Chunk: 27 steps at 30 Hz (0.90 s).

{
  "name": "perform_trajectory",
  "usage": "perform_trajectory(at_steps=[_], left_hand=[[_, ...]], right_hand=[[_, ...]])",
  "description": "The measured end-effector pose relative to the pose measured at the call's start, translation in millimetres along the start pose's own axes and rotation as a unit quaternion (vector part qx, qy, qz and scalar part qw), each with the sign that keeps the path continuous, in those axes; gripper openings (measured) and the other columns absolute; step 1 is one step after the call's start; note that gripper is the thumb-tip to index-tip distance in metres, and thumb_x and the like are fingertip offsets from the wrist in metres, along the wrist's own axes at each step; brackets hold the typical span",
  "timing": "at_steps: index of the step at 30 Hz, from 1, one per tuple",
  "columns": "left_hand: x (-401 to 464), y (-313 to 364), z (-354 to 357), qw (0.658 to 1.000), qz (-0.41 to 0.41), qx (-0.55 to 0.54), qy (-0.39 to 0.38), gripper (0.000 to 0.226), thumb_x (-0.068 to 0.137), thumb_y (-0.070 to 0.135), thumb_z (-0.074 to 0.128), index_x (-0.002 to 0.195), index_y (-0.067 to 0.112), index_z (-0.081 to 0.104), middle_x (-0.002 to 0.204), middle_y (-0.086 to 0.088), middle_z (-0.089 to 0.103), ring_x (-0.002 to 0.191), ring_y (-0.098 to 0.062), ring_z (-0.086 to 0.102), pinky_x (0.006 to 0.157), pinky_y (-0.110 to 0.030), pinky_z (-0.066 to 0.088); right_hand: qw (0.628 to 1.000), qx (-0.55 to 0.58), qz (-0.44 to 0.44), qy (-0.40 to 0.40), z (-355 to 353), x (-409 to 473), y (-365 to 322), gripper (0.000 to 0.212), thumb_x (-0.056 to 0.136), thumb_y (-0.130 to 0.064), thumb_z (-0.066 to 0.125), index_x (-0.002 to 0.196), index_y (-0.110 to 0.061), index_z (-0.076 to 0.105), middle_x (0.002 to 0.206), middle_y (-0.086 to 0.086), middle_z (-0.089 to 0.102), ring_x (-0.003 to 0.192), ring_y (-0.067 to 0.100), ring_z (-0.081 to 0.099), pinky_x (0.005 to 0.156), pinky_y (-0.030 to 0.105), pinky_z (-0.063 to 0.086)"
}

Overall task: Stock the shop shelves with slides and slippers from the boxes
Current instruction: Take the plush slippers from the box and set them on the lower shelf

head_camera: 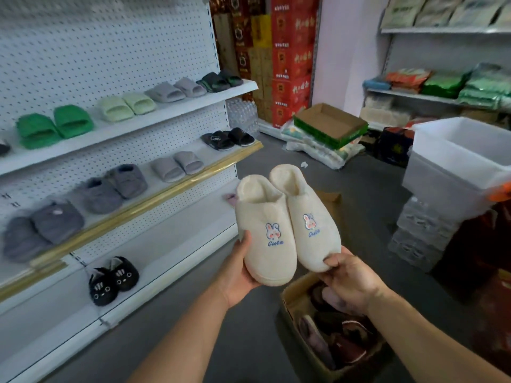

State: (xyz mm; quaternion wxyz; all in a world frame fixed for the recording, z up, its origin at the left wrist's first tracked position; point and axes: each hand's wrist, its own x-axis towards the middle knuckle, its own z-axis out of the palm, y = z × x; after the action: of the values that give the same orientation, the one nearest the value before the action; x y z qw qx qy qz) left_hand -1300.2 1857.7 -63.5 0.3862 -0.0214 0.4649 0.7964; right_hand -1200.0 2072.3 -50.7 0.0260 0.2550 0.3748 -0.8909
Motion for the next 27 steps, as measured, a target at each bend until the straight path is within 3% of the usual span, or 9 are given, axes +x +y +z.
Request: perform_trajectory(at_steps=[6, 11, 13, 18, 24, 27], left_hand=[[-42, 31, -8, 0.998, 0.059, -0.010, 0.012, 0.067, 0.084, 0.051, 0.064, 0.143, 0.026, 0.043, 0.137, -0.008, 0.059, 0.126, -0.033, 0.056, 0.096, -0.063, 0.046], [-58, 52, -9, 0.994, 0.073, -0.034, 0.076, 0.062, 0.083, 0.047, 0.063, 0.139, 0.026, 0.046, 0.129, -0.004, 0.065, 0.118, -0.027, 0.061, 0.086, -0.049, 0.054], [-59, 57, -10, 0.991, 0.076, -0.042, 0.098, 0.064, 0.079, 0.046, 0.065, 0.137, 0.025, 0.048, 0.126, -0.004, 0.067, 0.117, -0.028, 0.062, 0.084, -0.048, 0.054], [-48, 68, -19, 0.983, 0.081, -0.069, 0.151, 0.061, 0.078, 0.040, 0.067, 0.134, 0.023, 0.051, 0.125, -0.005, 0.068, 0.116, -0.028, 0.062, 0.076, -0.043, 0.056], [-25, 75, -38, 0.969, 0.088, -0.106, 0.207, 0.061, 0.077, 0.034, 0.065, 0.134, 0.016, 0.053, 0.122, -0.009, 0.069, 0.112, -0.027, 0.064, 0.081, -0.041, 0.052], [-10, 78, -45, 0.962, 0.085, -0.125, 0.228, 0.060, 0.079, 0.035, 0.064, 0.134, 0.014, 0.055, 0.122, -0.010, 0.068, 0.112, -0.028, 0.064, 0.080, -0.041, 0.054]], right_hand=[[0.999, -0.020, 0.001, -0.034, 47, -13, -4, 0.070, 0.067, 0.007, 0.053, 0.133, -0.015, 0.050, 0.130, 0.015, 0.057, 0.117, 0.034, 0.055, 0.084, 0.038, 0.051], [0.998, -0.039, 0.013, -0.038, 73, -2, -8, 0.071, 0.066, 0.009, 0.054, 0.134, -0.011, 0.048, 0.132, 0.017, 0.057, 0.118, 0.036, 0.055, 0.095, 0.043, 0.048], [0.998, -0.049, 0.024, -0.043, 82, 4, -12, 0.062, 0.072, 0.012, 0.050, 0.131, -0.009, 0.047, 0.131, 0.018, 0.056, 0.120, 0.038, 0.053, 0.098, 0.044, 0.046], [0.994, -0.090, 0.043, -0.047, 104, 28, -29, 0.045, 0.083, 0.010, 0.046, 0.124, -0.008, 0.049, 0.123, 0.018, 0.056, 0.120, 0.039, 0.050, 0.095, 0.043, 0.046], [0.987, -0.134, 0.077, -0.048, 116, 72, -40, 0.032, 0.085, 0.009, 0.048, 0.114, -0.004, 0.052, 0.115, 0.017, 0.057, 0.108, 0.035, 0.053, 0.079, 0.037, 0.050], [0.984, -0.144, 0.101, -0.039, 120, 97, -41, 0.021, 0.085, 0.008, 0.049, 0.102, -0.003, 0.054, 0.109, 0.017, 0.056, 0.095, 0.029, 0.056, 0.079, 0.037, 0.050]])
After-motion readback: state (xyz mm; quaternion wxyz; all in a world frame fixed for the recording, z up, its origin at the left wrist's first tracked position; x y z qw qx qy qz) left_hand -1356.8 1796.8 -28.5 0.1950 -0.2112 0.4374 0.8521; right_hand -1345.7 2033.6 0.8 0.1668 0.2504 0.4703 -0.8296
